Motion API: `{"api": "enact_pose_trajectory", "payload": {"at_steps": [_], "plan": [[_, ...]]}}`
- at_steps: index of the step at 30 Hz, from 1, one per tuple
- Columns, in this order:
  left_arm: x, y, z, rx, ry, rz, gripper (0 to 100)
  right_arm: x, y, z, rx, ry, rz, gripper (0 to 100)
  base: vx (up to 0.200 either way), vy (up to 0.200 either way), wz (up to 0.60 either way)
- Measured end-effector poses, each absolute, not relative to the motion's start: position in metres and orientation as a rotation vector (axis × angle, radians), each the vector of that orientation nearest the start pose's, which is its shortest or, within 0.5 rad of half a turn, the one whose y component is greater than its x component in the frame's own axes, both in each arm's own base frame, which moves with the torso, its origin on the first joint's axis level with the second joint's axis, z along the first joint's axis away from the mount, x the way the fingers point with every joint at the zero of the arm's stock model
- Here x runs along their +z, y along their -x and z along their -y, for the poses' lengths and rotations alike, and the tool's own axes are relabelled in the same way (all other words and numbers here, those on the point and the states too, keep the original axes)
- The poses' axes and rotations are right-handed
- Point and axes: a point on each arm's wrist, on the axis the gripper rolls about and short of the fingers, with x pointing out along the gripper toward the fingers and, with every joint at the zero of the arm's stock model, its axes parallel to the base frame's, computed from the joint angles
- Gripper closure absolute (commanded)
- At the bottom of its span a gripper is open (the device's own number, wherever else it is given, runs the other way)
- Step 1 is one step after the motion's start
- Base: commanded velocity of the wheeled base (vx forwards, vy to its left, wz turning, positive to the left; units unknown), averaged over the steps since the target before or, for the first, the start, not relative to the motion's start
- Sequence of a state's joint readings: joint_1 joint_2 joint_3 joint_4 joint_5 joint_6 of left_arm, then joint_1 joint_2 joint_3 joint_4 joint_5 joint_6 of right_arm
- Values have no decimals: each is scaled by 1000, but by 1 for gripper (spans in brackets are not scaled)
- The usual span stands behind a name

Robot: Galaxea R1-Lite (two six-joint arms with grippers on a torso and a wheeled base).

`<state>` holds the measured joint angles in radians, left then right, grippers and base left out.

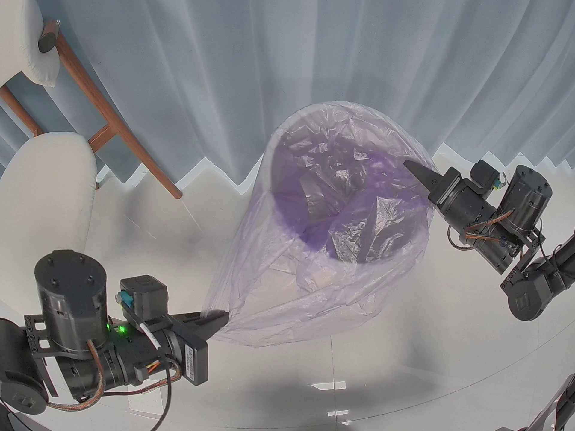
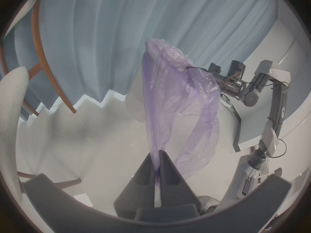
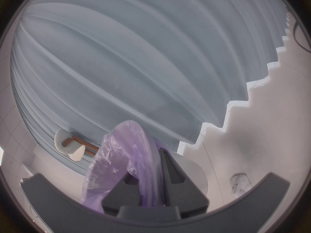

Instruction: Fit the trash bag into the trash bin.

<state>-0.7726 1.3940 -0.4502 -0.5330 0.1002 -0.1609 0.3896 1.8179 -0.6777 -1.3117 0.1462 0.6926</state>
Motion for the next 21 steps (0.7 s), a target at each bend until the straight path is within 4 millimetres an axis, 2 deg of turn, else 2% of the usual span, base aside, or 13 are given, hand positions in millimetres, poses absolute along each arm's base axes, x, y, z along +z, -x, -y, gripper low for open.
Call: {"api": "enact_pose_trajectory", "payload": {"at_steps": [7,8,15,21], "plan": [[165,-167,144,-576,7,-391,100,185,-286,-127,593,-712,-19,100,0,0,0],[165,-170,143,-563,9,-389,0,186,-285,-127,597,-716,-18,100,0,0,0],[156,-180,145,-494,1,-410,0,194,-279,-129,620,-732,-2,100,0,0,0],[161,-183,147,-514,66,-356,0,195,-277,-128,622,-732,2,100,0,0,0]]}}
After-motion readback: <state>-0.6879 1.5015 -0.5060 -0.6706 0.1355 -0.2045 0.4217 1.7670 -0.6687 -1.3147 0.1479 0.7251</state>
